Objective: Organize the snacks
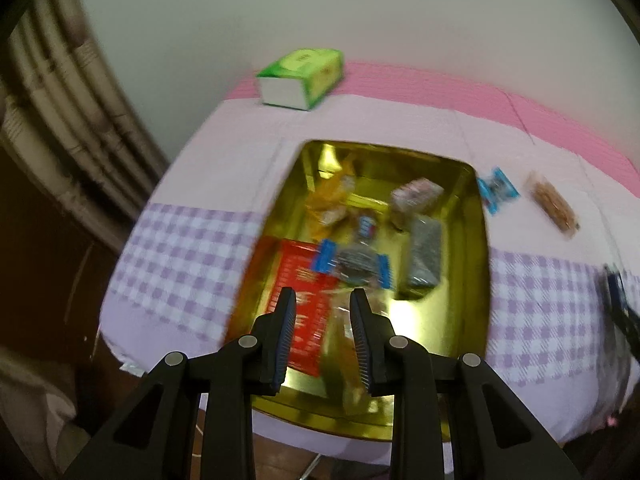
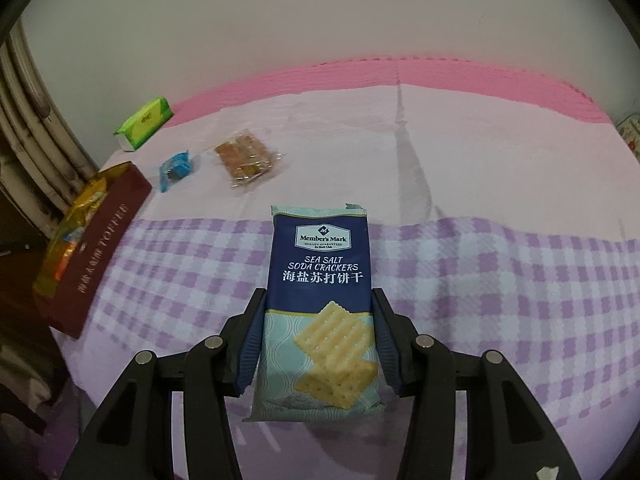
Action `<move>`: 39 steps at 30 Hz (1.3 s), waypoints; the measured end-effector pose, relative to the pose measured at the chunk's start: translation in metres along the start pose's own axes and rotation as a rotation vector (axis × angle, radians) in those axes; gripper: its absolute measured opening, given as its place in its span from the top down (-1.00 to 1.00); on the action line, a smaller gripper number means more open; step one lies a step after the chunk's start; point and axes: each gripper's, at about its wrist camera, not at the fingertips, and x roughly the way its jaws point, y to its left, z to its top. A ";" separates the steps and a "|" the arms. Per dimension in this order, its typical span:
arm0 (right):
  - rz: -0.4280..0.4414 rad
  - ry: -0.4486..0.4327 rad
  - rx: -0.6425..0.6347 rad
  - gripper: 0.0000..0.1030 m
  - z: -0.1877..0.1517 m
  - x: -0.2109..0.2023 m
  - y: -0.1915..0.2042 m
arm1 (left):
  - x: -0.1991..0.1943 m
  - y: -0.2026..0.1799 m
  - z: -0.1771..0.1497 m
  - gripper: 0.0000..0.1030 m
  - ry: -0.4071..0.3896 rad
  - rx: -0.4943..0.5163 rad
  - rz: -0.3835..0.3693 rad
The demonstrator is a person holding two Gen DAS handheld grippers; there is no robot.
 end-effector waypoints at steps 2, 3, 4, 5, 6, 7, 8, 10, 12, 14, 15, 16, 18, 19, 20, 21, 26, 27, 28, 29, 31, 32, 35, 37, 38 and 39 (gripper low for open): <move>0.014 -0.001 0.000 0.10 0.000 -0.002 0.005 | -0.002 0.010 0.003 0.43 -0.014 -0.042 0.023; 0.022 -0.002 -0.003 0.10 0.000 -0.003 0.009 | -0.003 0.015 0.004 0.42 -0.017 -0.059 0.031; 0.029 -0.004 -0.004 0.10 0.001 -0.005 0.011 | -0.003 0.019 0.005 0.36 -0.019 -0.074 0.039; 0.035 -0.005 -0.006 0.10 0.003 -0.005 0.014 | -0.003 0.024 0.006 0.27 -0.019 -0.093 0.050; 0.043 -0.009 -0.008 0.10 0.004 -0.007 0.019 | -0.002 0.027 0.007 0.22 -0.017 -0.100 0.055; 0.052 -0.013 -0.012 0.10 0.005 -0.009 0.022 | -0.002 0.031 0.008 0.12 -0.014 -0.110 0.066; 0.061 -0.019 -0.016 0.10 0.007 -0.011 0.027 | -0.002 0.033 0.008 0.06 -0.014 -0.117 0.073; 0.076 -0.030 -0.027 0.10 0.011 -0.014 0.036 | -0.004 0.038 0.009 0.05 -0.027 -0.124 0.093; 0.095 -0.037 -0.037 0.10 0.015 -0.018 0.046 | -0.006 0.038 0.009 0.00 -0.035 -0.119 0.105; 0.116 -0.043 -0.039 0.10 0.018 -0.021 0.054 | -0.008 0.036 0.009 -0.12 -0.038 -0.112 0.106; 0.127 -0.047 -0.045 0.10 0.021 -0.022 0.060 | -0.009 0.035 0.009 -0.12 -0.043 -0.107 0.108; 0.134 -0.048 -0.052 0.10 0.022 -0.023 0.065 | -0.010 0.034 0.009 -0.13 -0.045 -0.104 0.110; 0.151 -0.050 -0.068 0.10 0.025 -0.025 0.076 | -0.011 0.034 0.010 -0.17 -0.043 -0.102 0.112; 0.160 -0.053 -0.077 0.10 0.027 -0.026 0.083 | -0.011 0.035 0.010 -0.22 -0.042 -0.105 0.113; 0.169 -0.054 -0.088 0.10 0.029 -0.027 0.089 | -0.011 0.034 0.010 -0.23 -0.044 -0.108 0.111; 0.178 -0.054 -0.096 0.10 0.030 -0.027 0.095 | -0.011 0.035 0.010 -0.23 -0.041 -0.111 0.104; 0.229 -0.044 -0.149 0.10 0.038 -0.023 0.127 | -0.010 0.035 0.009 -0.23 -0.032 -0.111 0.085; 0.240 -0.040 -0.161 0.10 0.040 -0.022 0.135 | -0.010 0.034 0.009 -0.23 -0.033 -0.109 0.083; 0.249 -0.035 -0.171 0.10 0.041 -0.020 0.140 | -0.010 0.033 0.009 -0.23 -0.033 -0.105 0.080; 0.259 -0.030 -0.181 0.10 0.043 -0.018 0.147 | -0.010 0.033 0.009 -0.23 -0.033 -0.103 0.077; 0.282 -0.021 -0.203 0.10 0.047 -0.013 0.162 | -0.010 0.032 0.009 -0.23 -0.034 -0.098 0.075; 0.292 -0.016 -0.216 0.10 0.049 -0.011 0.170 | -0.009 0.032 0.009 -0.23 -0.034 -0.096 0.077; 0.318 -0.004 -0.253 0.10 0.054 -0.005 0.191 | -0.009 0.033 0.010 -0.24 -0.036 -0.099 0.077; 0.334 0.004 -0.270 0.10 0.056 0.000 0.204 | -0.008 0.035 0.010 -0.24 -0.034 -0.104 0.078; 0.341 0.009 -0.277 0.10 0.057 0.002 0.210 | -0.008 0.035 0.010 -0.24 -0.032 -0.106 0.078; 0.347 0.015 -0.283 0.10 0.058 0.005 0.216 | -0.007 0.036 0.011 -0.24 -0.030 -0.108 0.077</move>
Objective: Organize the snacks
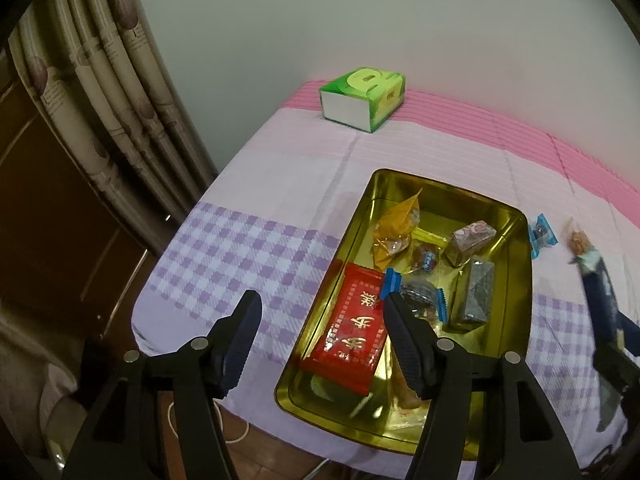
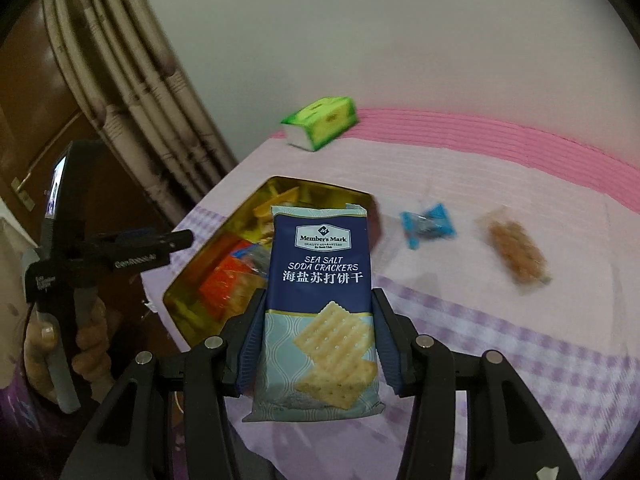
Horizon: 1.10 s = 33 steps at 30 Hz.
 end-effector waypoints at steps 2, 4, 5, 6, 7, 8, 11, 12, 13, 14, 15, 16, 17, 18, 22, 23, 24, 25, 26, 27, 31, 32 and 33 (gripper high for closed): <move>0.012 0.012 -0.009 0.10 0.004 0.009 0.007 | 0.002 0.001 0.001 -0.24 0.006 -0.003 -0.003; 0.023 0.024 -0.014 0.10 0.008 0.017 0.013 | 0.004 0.003 0.001 -0.24 0.013 -0.005 -0.005; 0.030 0.031 -0.015 0.10 0.010 0.021 0.015 | 0.004 0.004 0.002 -0.24 0.015 -0.007 -0.005; 0.035 0.038 -0.019 0.10 0.012 0.026 0.019 | 0.005 0.005 0.002 -0.24 0.017 -0.009 -0.007; 0.036 0.044 -0.023 0.10 0.014 0.029 0.020 | 0.006 0.006 0.002 -0.24 0.019 -0.011 -0.010; 0.039 0.048 -0.025 0.10 0.015 0.033 0.023 | 0.006 0.006 0.002 -0.25 0.021 -0.011 -0.012; 0.051 0.060 -0.027 0.10 0.019 0.042 0.028 | 0.009 0.007 0.002 -0.25 0.028 -0.008 -0.007; 0.053 0.064 -0.031 0.10 0.021 0.045 0.030 | 0.009 0.007 0.003 -0.25 0.031 -0.010 -0.011; 0.054 0.067 -0.032 0.10 0.022 0.048 0.032 | 0.010 0.007 0.003 -0.25 0.033 -0.011 -0.014; 0.057 0.070 -0.032 0.10 0.023 0.050 0.033 | 0.010 0.008 0.003 -0.25 0.033 -0.012 -0.014; 0.060 0.074 -0.031 0.10 0.024 0.053 0.034 | 0.010 0.008 0.003 -0.25 0.033 -0.013 -0.013; 0.064 0.077 -0.030 0.10 0.026 0.056 0.036 | 0.011 0.009 0.003 -0.25 0.034 -0.014 -0.014; 0.066 0.080 -0.029 0.10 0.027 0.059 0.037 | 0.011 0.009 0.003 -0.25 0.035 -0.015 -0.014; 0.067 0.083 -0.029 0.10 0.028 0.061 0.039 | 0.012 0.010 0.004 -0.25 0.037 -0.017 -0.016; 0.071 0.094 -0.022 0.09 0.032 0.070 0.042 | 0.015 0.010 0.004 -0.25 0.053 -0.019 -0.021; 0.075 0.098 -0.016 0.09 0.033 0.072 0.042 | 0.016 0.010 0.004 -0.25 0.056 -0.018 -0.022; 0.078 0.101 -0.010 0.09 0.034 0.074 0.042 | 0.016 0.011 0.004 -0.25 0.060 -0.018 -0.021; 0.079 0.103 -0.007 0.09 0.035 0.077 0.043 | 0.017 0.011 0.004 -0.26 0.062 -0.018 -0.021; 0.079 0.104 -0.007 0.09 0.036 0.079 0.044 | 0.017 0.012 0.004 -0.26 0.062 -0.020 -0.021; 0.079 0.106 -0.008 0.09 0.037 0.080 0.045 | 0.018 0.012 0.004 -0.26 0.062 -0.021 -0.021; 0.082 0.115 -0.015 0.09 0.040 0.089 0.051 | 0.020 0.015 0.006 -0.32 0.066 -0.031 -0.024; 0.083 0.118 -0.016 0.09 0.041 0.090 0.053 | 0.020 0.015 0.006 -0.36 0.068 -0.034 -0.025; 0.084 0.121 -0.016 0.09 0.041 0.093 0.054 | 0.020 0.016 0.006 -0.36 0.068 -0.036 -0.025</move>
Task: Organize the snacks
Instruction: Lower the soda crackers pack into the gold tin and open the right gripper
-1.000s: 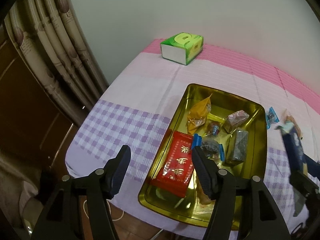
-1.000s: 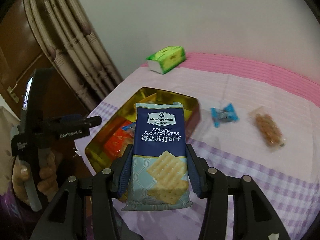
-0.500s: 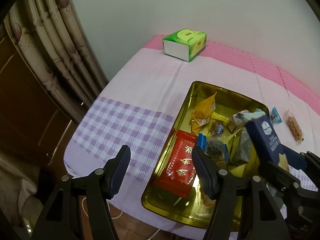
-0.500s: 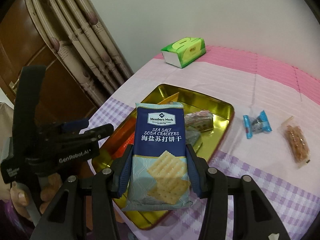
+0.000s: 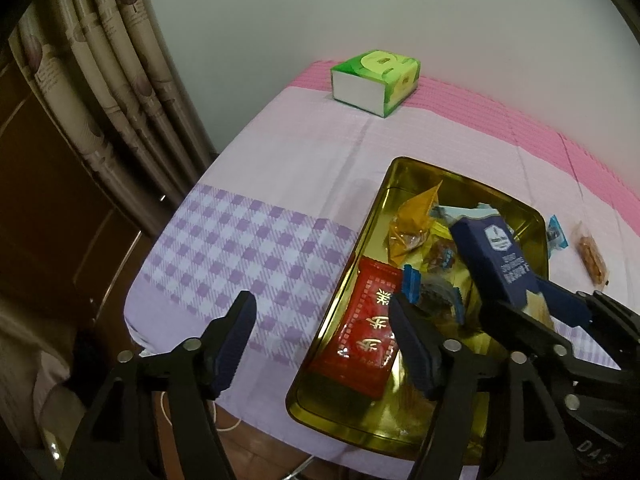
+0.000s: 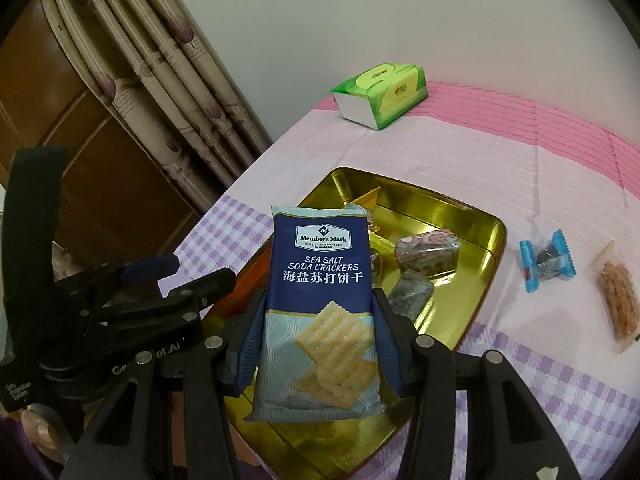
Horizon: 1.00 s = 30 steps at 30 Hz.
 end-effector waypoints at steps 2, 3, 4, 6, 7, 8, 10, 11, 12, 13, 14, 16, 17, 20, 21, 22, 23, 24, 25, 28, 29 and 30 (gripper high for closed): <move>0.000 0.005 0.004 0.09 0.002 0.004 0.001 | 0.000 0.002 0.001 -0.37 -0.003 -0.004 0.014; 0.002 0.008 0.008 0.09 0.002 0.006 0.001 | 0.001 0.002 0.001 -0.37 -0.002 -0.006 0.014; 0.003 0.009 0.012 0.09 0.003 0.007 0.001 | 0.002 0.004 0.001 -0.37 0.001 -0.012 0.010; 0.004 0.011 0.016 0.09 0.003 0.010 0.000 | 0.004 0.007 0.002 -0.37 0.008 -0.021 0.006; 0.004 0.014 0.017 0.09 0.004 0.011 0.001 | 0.005 0.008 0.002 -0.37 0.013 -0.023 0.007; 0.002 0.015 0.017 0.09 0.004 0.013 0.001 | 0.006 0.008 0.002 -0.37 0.015 -0.024 0.009; 0.003 0.018 0.017 0.09 0.004 0.015 0.002 | 0.006 0.010 0.003 -0.38 0.016 -0.028 0.014; 0.004 0.020 0.017 0.09 0.005 0.016 0.002 | 0.007 0.011 0.003 -0.39 0.016 -0.030 0.016; 0.002 0.021 0.016 0.09 0.005 0.017 0.002 | 0.007 0.012 0.004 -0.39 0.015 -0.034 0.019; 0.002 0.024 0.016 0.09 0.005 0.018 0.002 | 0.007 0.014 0.004 -0.39 0.015 -0.041 0.022; 0.004 0.026 0.018 0.09 0.005 0.020 0.002 | 0.007 0.016 0.004 -0.40 0.015 -0.047 0.024; 0.002 0.027 0.019 0.09 0.005 0.021 0.003 | 0.008 0.021 0.006 -0.40 0.016 -0.062 0.030; 0.000 0.028 0.019 0.09 0.006 0.022 0.004 | 0.008 0.023 0.007 -0.40 0.015 -0.069 0.034; 0.002 0.033 0.024 0.09 0.006 0.024 0.004 | 0.007 0.032 0.010 -0.40 0.006 -0.101 0.050; 0.000 0.034 0.026 0.09 0.007 0.026 0.004 | 0.007 0.035 0.011 -0.40 0.003 -0.111 0.055; 0.000 0.037 0.026 0.09 0.007 0.027 0.004 | 0.006 0.038 0.011 -0.40 0.000 -0.122 0.060; 0.000 0.039 0.027 0.09 0.007 0.028 0.005 | 0.007 0.041 0.012 -0.40 0.000 -0.131 0.064; 0.000 0.041 0.029 0.09 0.007 0.029 0.005 | 0.007 0.042 0.012 -0.40 0.000 -0.136 0.065; 0.000 0.043 0.031 0.09 0.008 0.030 0.005 | 0.007 0.044 0.013 -0.41 0.003 -0.143 0.066; -0.006 0.050 0.034 0.09 0.009 0.034 0.006 | 0.009 0.046 0.013 -0.41 0.008 -0.150 0.072; -0.011 0.053 0.035 0.09 0.009 0.036 0.006 | 0.009 0.046 0.013 -0.43 0.011 -0.150 0.072; -0.017 0.057 0.037 0.09 0.009 0.037 0.005 | 0.010 0.046 0.013 -0.45 0.012 -0.150 0.073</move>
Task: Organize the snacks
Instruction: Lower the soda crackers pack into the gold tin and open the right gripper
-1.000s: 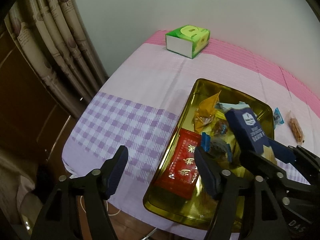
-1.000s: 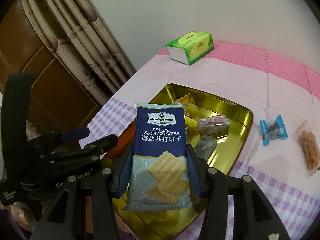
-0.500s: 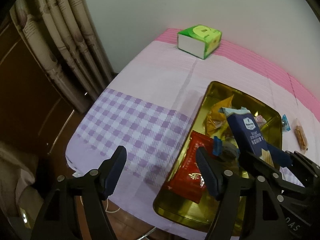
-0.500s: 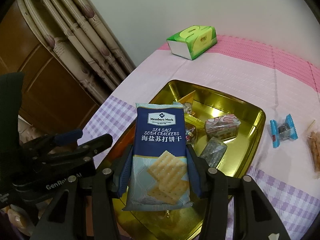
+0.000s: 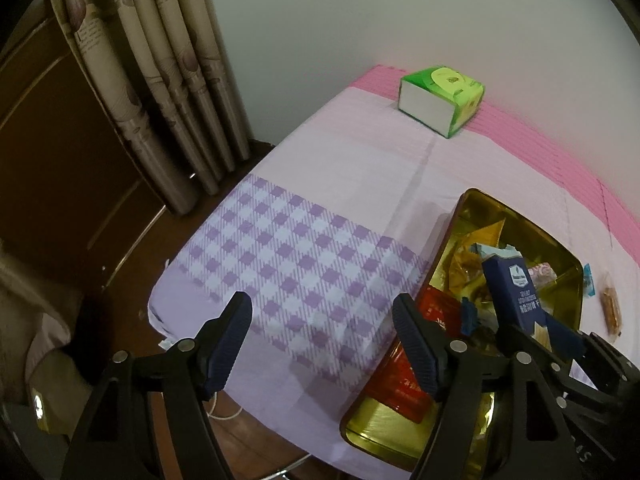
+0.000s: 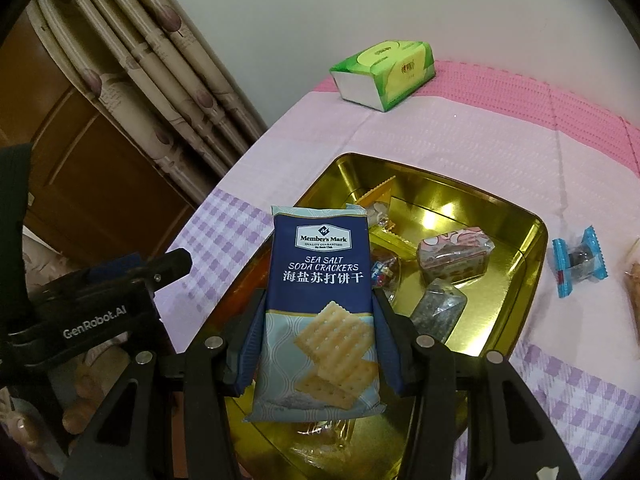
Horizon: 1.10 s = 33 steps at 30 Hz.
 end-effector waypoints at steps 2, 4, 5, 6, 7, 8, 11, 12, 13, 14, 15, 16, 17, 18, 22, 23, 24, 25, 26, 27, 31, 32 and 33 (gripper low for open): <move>-0.002 0.006 0.009 0.09 0.001 0.003 0.000 | 0.000 -0.001 0.000 -0.52 -0.002 0.001 0.002; -0.005 0.006 0.009 0.09 0.003 0.005 0.001 | -0.001 -0.001 0.000 -0.52 -0.010 0.002 0.004; -0.008 0.008 0.006 0.09 0.003 0.006 0.002 | -0.002 -0.001 0.000 -0.53 -0.012 0.003 0.006; -0.011 0.010 0.005 0.09 0.004 0.007 0.003 | -0.001 -0.001 0.000 -0.53 -0.013 0.004 0.006; -0.010 0.011 0.006 0.09 0.004 0.007 0.003 | -0.001 -0.001 0.000 -0.53 -0.011 0.005 0.007; -0.007 0.014 0.008 0.09 0.004 0.008 0.003 | -0.001 -0.001 0.000 -0.53 -0.008 0.006 0.006; -0.005 0.020 0.004 0.08 0.003 0.008 0.004 | -0.001 -0.001 0.000 -0.53 -0.007 0.006 0.006; -0.002 0.024 0.004 0.07 0.003 0.008 0.005 | -0.002 -0.001 -0.001 -0.53 -0.008 0.006 0.008; 0.000 0.025 0.004 0.07 0.002 0.009 0.005 | -0.002 -0.001 -0.001 -0.53 -0.010 0.006 0.010; 0.002 0.025 0.004 0.07 0.002 0.009 0.006 | -0.002 -0.001 0.000 -0.53 -0.011 0.006 0.010; 0.003 0.025 0.003 0.07 0.001 0.009 0.007 | -0.002 -0.001 0.000 -0.53 -0.011 0.006 0.009; 0.010 0.027 0.003 0.07 0.001 0.009 0.008 | -0.002 -0.001 0.000 -0.53 -0.013 0.006 0.010; 0.013 0.029 0.003 0.07 0.000 0.008 0.009 | -0.002 -0.001 0.000 -0.53 -0.016 0.007 0.012; 0.015 0.029 0.004 0.07 -0.001 0.008 0.010 | -0.002 -0.001 0.000 -0.53 -0.020 0.010 0.016; 0.022 0.024 -0.004 0.05 -0.006 0.002 0.015 | -0.003 -0.003 -0.001 -0.53 -0.029 0.023 0.023; 0.018 0.018 -0.007 0.05 -0.008 -0.001 0.016 | -0.004 -0.004 -0.001 -0.53 -0.030 0.027 0.025; 0.015 0.011 -0.008 0.05 -0.009 -0.004 0.016 | -0.004 -0.005 -0.001 -0.53 -0.033 0.032 0.027; 0.019 0.002 -0.006 0.05 -0.010 -0.008 0.015 | -0.005 -0.005 -0.001 -0.53 -0.034 0.034 0.027; 0.030 -0.010 0.000 0.05 -0.011 -0.013 0.013 | -0.005 -0.006 -0.001 -0.53 -0.035 0.037 0.025; 0.037 -0.017 0.005 0.05 -0.012 -0.016 0.011 | -0.006 -0.007 -0.001 -0.53 -0.035 0.042 0.025; 0.032 -0.052 0.011 -0.01 -0.017 -0.032 0.004 | -0.007 -0.011 -0.002 -0.53 -0.038 0.060 0.027; 0.025 -0.056 0.009 -0.01 -0.018 -0.035 0.002 | -0.008 -0.012 -0.002 -0.53 -0.039 0.064 0.027; 0.019 -0.061 0.008 -0.01 -0.020 -0.038 0.000 | -0.008 -0.013 -0.003 -0.53 -0.040 0.069 0.029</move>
